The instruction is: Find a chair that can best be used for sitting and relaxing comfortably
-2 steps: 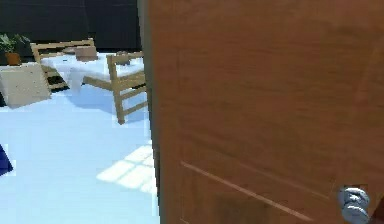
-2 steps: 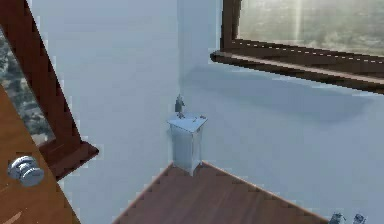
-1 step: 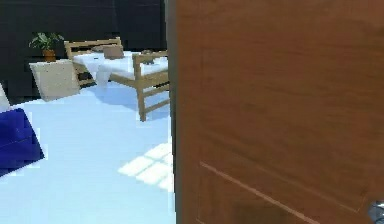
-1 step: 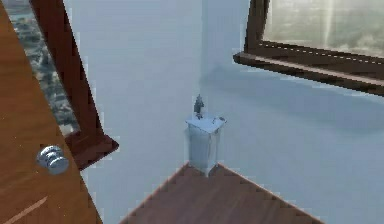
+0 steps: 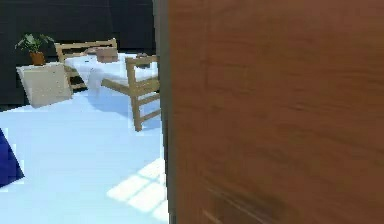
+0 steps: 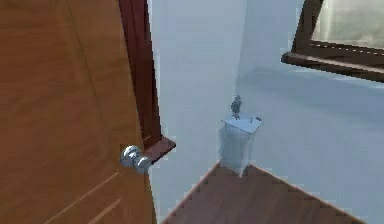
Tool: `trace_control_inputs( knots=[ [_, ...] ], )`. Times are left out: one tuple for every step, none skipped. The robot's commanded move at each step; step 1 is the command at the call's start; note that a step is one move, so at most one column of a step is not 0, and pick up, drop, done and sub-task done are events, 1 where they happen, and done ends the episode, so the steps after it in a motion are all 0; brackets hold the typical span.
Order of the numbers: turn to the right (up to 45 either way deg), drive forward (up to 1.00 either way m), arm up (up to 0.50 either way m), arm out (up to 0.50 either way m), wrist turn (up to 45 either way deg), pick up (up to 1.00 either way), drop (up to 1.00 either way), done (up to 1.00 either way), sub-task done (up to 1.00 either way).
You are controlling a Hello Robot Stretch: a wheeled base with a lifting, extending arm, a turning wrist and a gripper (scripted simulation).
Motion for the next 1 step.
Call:
trace_control_inputs(
  knots=[
    [-45.0,0.00,0.00,0.00,0.0,0.00,0.00,0.00,0.00]
  ],
)
